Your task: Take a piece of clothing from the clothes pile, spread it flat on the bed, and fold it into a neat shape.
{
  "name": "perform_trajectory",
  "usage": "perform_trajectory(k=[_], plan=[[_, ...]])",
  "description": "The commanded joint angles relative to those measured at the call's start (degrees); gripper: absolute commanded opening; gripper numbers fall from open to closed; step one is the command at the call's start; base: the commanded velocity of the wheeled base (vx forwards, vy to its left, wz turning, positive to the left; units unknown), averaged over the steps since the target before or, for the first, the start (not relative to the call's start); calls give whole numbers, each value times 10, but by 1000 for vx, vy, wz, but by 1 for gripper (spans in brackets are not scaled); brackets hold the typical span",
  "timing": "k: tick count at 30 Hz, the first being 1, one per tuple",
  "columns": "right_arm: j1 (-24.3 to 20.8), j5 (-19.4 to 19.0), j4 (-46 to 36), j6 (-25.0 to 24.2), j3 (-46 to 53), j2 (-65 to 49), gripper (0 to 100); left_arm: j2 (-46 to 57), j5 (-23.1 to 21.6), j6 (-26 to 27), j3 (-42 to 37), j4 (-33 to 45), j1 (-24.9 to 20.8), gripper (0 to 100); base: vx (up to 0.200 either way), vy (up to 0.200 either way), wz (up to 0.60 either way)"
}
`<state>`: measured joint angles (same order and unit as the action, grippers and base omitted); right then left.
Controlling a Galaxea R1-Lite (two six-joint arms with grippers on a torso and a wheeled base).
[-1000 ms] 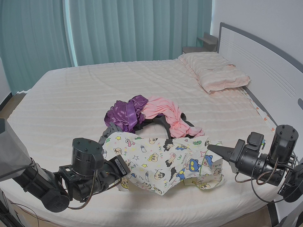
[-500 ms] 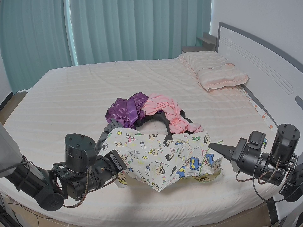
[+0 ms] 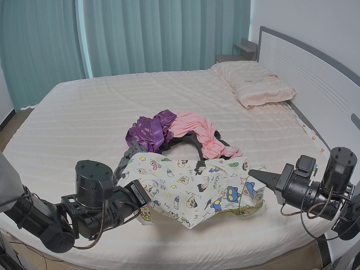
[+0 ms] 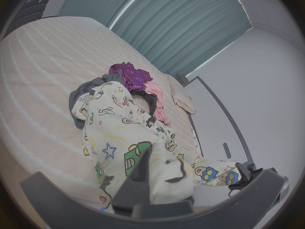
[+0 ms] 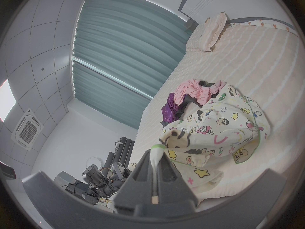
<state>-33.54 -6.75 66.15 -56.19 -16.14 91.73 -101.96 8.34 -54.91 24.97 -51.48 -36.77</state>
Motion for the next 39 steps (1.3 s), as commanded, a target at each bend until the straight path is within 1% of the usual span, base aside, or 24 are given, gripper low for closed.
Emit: perform_trajectory(k=[1, 39], plan=[[0, 0, 0, 0, 0, -1, 0, 1, 0, 0, -1, 0, 0, 0, 0, 200, 0], [0, 0, 0, -1, -1, 4, 0, 0, -2, -1, -1, 3, -1, 0, 0, 200, 0]])
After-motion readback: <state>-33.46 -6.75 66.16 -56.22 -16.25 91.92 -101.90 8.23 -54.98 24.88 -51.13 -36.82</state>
